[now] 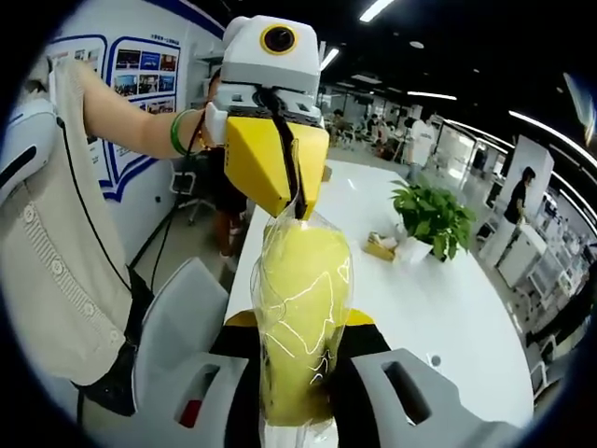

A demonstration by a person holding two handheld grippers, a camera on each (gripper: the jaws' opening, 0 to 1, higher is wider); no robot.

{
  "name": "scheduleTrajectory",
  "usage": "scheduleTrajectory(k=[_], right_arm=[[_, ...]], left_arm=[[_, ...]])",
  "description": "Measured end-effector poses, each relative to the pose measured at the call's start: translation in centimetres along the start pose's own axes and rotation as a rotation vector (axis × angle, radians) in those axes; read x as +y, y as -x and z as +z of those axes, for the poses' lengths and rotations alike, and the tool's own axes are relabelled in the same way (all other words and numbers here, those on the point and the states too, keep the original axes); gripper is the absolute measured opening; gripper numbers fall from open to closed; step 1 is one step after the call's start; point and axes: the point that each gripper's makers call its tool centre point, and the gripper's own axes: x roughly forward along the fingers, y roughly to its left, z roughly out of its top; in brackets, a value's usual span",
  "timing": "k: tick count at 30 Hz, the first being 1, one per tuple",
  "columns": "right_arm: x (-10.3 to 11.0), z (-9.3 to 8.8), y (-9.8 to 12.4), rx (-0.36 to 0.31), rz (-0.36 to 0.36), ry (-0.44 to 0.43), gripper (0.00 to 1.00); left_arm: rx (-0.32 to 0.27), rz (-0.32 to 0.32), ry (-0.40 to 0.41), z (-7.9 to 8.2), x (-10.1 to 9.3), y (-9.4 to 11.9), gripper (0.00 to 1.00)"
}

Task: Compare the silicone blocks by pressing each to a similar depth, holding the contact briefly, and releasing to observe deformation and rebound differences across the visible hardness samples.

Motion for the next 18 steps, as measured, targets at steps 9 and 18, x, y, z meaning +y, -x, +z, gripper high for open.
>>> scheduleTrajectory(k=[9, 18], right_arm=[[-0.42, 0.01, 0.05, 0.0, 0.005, 0.013, 0.19], [-0.69, -0.22, -0.17, 0.007, 0.007, 0.037, 0.22]], left_arm=[[-0.007, -0.002, 0.004, 0.11, 0.17, 0.06, 0.0], [-0.004, -0.001, 0.01, -0.22, 0.17, -0.01, 0.0]])
